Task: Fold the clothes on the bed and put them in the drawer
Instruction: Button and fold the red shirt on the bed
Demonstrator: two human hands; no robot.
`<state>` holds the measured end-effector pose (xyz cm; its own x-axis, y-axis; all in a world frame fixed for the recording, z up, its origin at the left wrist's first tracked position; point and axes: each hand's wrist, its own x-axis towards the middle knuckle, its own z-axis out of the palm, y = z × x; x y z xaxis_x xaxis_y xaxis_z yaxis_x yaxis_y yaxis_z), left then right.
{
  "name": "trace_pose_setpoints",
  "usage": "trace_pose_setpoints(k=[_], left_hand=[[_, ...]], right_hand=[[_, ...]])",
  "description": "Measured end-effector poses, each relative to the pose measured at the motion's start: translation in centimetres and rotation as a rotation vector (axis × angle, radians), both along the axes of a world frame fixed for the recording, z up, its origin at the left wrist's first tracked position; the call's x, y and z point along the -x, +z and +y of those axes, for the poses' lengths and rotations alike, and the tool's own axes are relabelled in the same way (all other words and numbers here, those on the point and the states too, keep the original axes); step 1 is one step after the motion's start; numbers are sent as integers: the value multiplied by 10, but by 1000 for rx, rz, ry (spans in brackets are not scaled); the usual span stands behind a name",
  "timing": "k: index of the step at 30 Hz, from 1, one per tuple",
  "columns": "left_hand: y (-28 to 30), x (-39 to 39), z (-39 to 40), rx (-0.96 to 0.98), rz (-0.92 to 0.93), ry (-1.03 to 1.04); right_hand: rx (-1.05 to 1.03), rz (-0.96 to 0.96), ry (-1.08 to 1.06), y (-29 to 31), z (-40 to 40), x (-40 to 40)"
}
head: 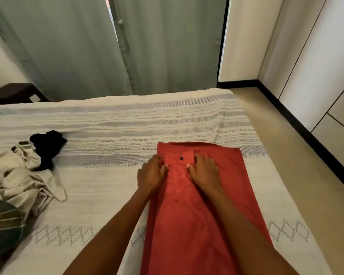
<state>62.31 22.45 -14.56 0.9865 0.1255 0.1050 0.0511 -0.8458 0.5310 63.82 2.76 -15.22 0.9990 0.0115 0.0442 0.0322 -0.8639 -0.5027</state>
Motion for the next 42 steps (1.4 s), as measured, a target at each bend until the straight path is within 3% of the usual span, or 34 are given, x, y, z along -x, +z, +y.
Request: trace_pose_setpoints(k=[2, 6, 9, 17, 22, 26, 32, 36, 39, 42], left_hand=[[-7, 0, 0, -108, -21, 35], [-9, 22, -12, -259, -95, -65], [-9, 58, -19, -269, -105, -139], [-6, 215, -22, -212, 95, -249], [-5, 333, -17, -192, 126, -276], [-8, 407, -14, -216, 190, -334], [-12, 466, 3, -322, 245, -375], [9, 464, -1, -303, 213, -334], [28, 453, -19, -289, 97, -377], [37, 437, -54, -307, 110, -488]], right_hand=[[58, 28, -17, -8, -2, -1], [-17, 6, -28, -7, -3, 11], [-52, 36, 0, -2, -6, 40], [29, 30, 118, 17, -16, 199], [125, 43, 226, 14, -14, 316], [175, 131, 294, 7, -17, 375], [184, 187, 235, 6, -27, 417], [77, 58, 149, 20, -48, 431], [-45, -40, -45, 21, -81, 454], [-157, -54, -326, 16, -119, 483]])
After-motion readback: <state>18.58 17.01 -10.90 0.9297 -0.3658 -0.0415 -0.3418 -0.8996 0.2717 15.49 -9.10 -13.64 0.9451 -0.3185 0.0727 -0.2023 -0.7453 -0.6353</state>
